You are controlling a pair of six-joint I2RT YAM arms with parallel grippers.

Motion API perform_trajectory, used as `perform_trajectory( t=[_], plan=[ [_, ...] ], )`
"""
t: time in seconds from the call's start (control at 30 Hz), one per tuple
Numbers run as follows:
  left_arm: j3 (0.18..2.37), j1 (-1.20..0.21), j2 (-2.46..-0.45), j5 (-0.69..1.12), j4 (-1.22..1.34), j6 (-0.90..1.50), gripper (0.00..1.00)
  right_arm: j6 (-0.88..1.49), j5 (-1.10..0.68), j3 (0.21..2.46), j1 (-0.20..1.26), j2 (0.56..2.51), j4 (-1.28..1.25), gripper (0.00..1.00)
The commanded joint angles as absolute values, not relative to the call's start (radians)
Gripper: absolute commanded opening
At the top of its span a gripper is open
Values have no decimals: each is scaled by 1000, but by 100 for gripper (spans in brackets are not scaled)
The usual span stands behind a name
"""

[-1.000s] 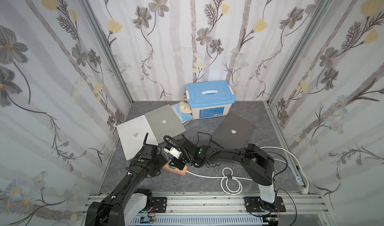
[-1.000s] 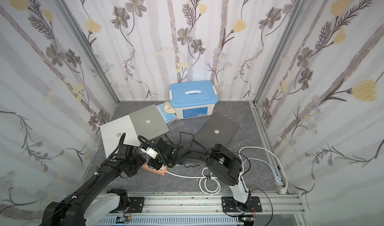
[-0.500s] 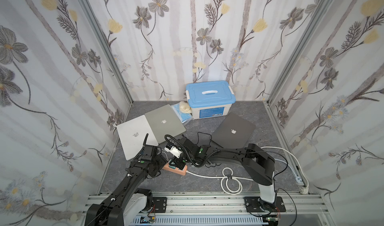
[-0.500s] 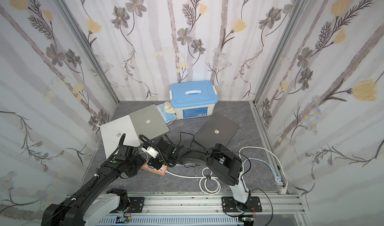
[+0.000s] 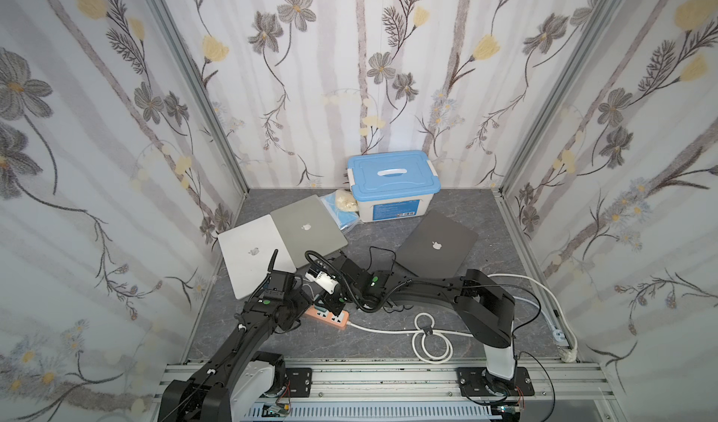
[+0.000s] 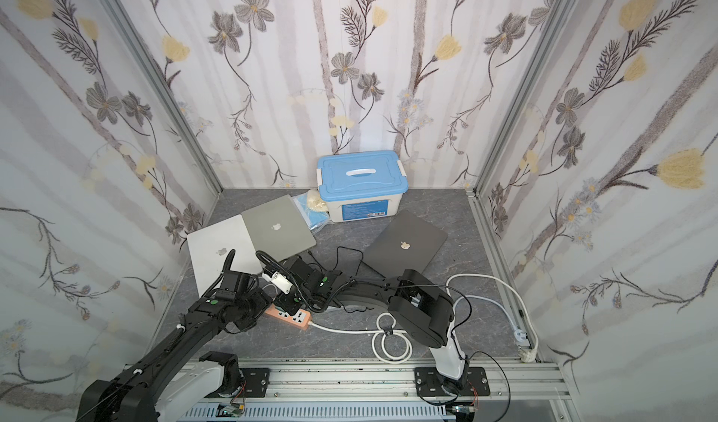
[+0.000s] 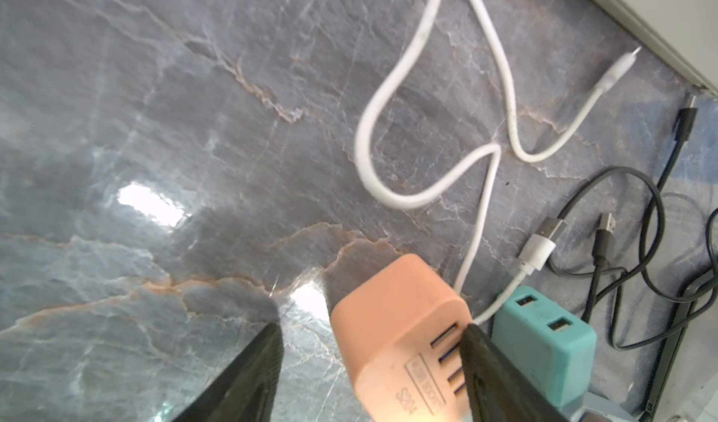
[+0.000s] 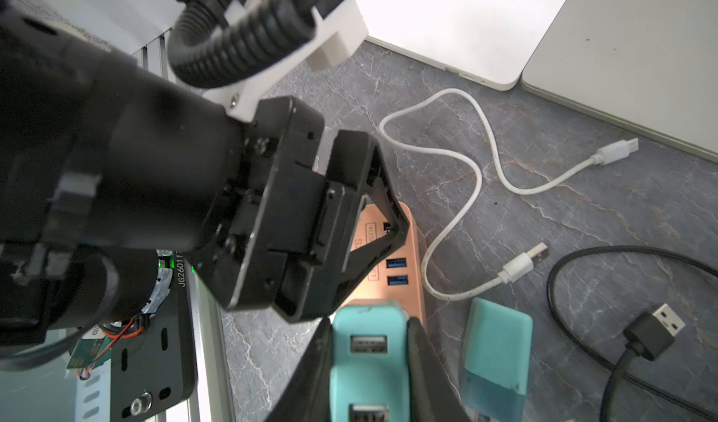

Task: Unplug the laptop charger
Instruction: Remove the plug from the socket, then place the plug at the center of the board.

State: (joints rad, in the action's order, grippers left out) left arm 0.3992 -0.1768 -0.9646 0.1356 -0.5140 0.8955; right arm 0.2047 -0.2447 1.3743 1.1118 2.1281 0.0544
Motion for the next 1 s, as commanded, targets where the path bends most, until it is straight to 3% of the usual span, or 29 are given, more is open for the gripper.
perform_trajectory(
  t=[0.0,0.3,0.97],
  plan=[
    [390,-178,-972,91,-635,888,74,229,-276,1380,1102,2129,3,12],
    [390,-178,-969,94,-628,887,74,208,-266,1403,1032,2107,39,13],
    [387,-181,-863,127,-620,885,77,155,-321,1837,969,2434,286,21]
  ],
)
